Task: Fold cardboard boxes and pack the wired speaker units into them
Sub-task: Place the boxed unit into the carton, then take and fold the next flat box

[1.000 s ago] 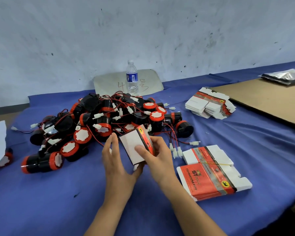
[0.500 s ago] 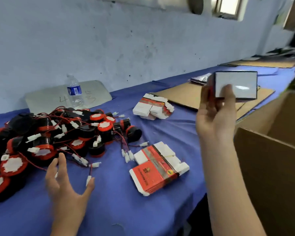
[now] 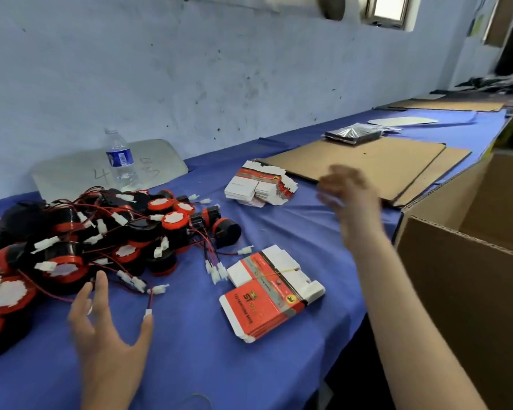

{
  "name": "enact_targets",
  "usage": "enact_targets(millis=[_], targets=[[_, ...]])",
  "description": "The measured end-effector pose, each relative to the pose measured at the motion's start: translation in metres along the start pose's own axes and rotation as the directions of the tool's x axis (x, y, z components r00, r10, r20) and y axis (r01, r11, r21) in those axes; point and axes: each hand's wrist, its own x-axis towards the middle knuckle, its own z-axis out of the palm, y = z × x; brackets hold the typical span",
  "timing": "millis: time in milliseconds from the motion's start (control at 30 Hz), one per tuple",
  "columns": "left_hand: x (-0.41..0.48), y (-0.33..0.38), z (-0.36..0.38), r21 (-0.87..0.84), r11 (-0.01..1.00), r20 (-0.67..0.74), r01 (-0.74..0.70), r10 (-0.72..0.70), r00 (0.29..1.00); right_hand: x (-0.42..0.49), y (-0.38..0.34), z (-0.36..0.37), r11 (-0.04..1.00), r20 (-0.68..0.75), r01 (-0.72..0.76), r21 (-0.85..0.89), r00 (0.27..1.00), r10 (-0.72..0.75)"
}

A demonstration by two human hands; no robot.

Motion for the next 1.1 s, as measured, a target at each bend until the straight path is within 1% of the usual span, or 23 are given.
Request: enact_targets(millis=[33,67,100,133,167,200,267,333,433,500,600,633,700,767,800,833,867,900,967,1000,1033,1067,1100], targets=[[0.0,0.001,-0.001,-0.002,1.0,0.004,0.016,-0.016,1.0,0.003,0.025,0.007,0.929,0.143,0.063,-0.366,0.99,-0.011],[0.0,0.003,-0.002,-0.001,1.0,0.009,0.03,-0.03,1.0,0.005,0.045,0.013,0.774,0.285,0.128,-0.62,0.956,0.07],[0.0,0.003,-0.002,0.003,0.999,0.015,0.04,-0.04,0.999,0.006,0.065,0.019,0.624,0.377,0.19,-0.758,0.908,0.181],[-0.001,0.004,-0.003,0.004,0.999,0.02,0.044,-0.044,0.999,0.004,0.079,0.023,0.493,0.435,0.253,-0.833,0.849,0.3],[-0.001,0.005,-0.003,0.003,0.999,0.025,0.044,-0.044,0.999,0.001,0.088,0.026,0.397,0.48,0.33,-0.857,0.792,0.378],[0.0,0.006,-0.003,-0.003,0.999,0.031,0.044,-0.044,0.999,-0.003,0.091,0.028,0.338,0.518,0.399,-0.852,0.73,0.446],[0.001,0.007,-0.002,-0.007,0.999,0.047,0.041,-0.04,0.998,-0.006,0.091,0.03,0.293,0.569,0.494,-0.818,0.622,0.538],[0.003,0.006,-0.001,0.003,0.999,0.052,0.032,-0.032,0.998,-0.013,0.083,0.03,0.217,0.59,0.612,-0.76,0.512,0.624],[0.004,0.005,-0.001,-0.004,0.999,0.055,0.048,-0.048,0.997,-0.024,0.074,0.024,0.208,0.618,0.743,-0.636,0.33,0.713],[0.004,0.004,0.0,-0.004,0.999,0.062,0.046,-0.045,0.997,-0.028,0.072,0.02,0.192,0.615,0.799,-0.569,0.259,0.745],[0.004,0.004,0.001,-0.012,1.0,0.063,0.026,-0.025,0.998,-0.026,0.07,0.02,0.126,0.581,0.848,-0.514,0.236,0.779],[0.004,0.003,0.001,-0.015,1.0,0.063,0.028,-0.027,0.998,-0.024,0.069,0.021,0.12,0.585,0.86,-0.497,0.229,0.778],[0.004,0.003,0.0,-0.017,0.999,0.068,0.037,-0.036,0.997,-0.021,0.064,0.025,0.141,0.575,0.85,-0.508,0.213,0.79],[0.003,0.003,0.0,-0.017,0.999,0.076,0.045,-0.044,0.996,-0.019,0.056,0.028,0.165,0.539,0.811,-0.562,0.208,0.817],[0.003,0.004,0.0,-0.017,0.999,0.077,0.049,-0.047,0.996,-0.018,0.053,0.029,0.183,0.543,0.79,-0.585,0.214,0.812],[0.003,0.004,0.0,-0.018,0.999,0.077,0.05,-0.048,0.996,-0.018,0.048,0.031,0.219,0.592,0.777,-0.59,0.231,0.772],[0.002,0.005,0.0,-0.017,0.999,0.076,0.049,-0.048,0.996,-0.018,0.043,0.033,0.239,0.668,0.789,-0.566,0.269,0.694],[0.002,0.005,0.0,-0.017,0.999,0.075,0.048,-0.047,0.996,-0.017,0.038,0.035,0.214,0.741,0.817,-0.536,0.332,0.584],[0.002,0.006,0.0,-0.023,0.998,0.072,0.05,-0.048,0.996,-0.012,0.027,0.038,0.075,0.833,0.865,-0.497,0.45,0.323],[0.002,0.006,0.0,-0.026,0.998,0.069,0.052,-0.05,0.996,-0.008,0.021,0.04,0.025,0.849,0.861,-0.508,0.496,0.181],[0.002,0.006,0.0,-0.027,0.998,0.069,0.052,-0.05,0.996,-0.003,0.017,0.04,0.009,0.844,0.845,-0.534,0.533,0.055],[0.002,0.006,0.0,-0.029,0.998,0.071,0.053,-0.051,0.996,0.0,0.014,0.041,-0.002,0.826,0.827,-0.562,0.561,-0.043],[0.001,0.007,0.0,-0.032,0.998,0.077,0.059,-0.056,0.995,0.003,0.014,0.042,-0.024,0.81,0.815,-0.58,0.573,-0.123]])
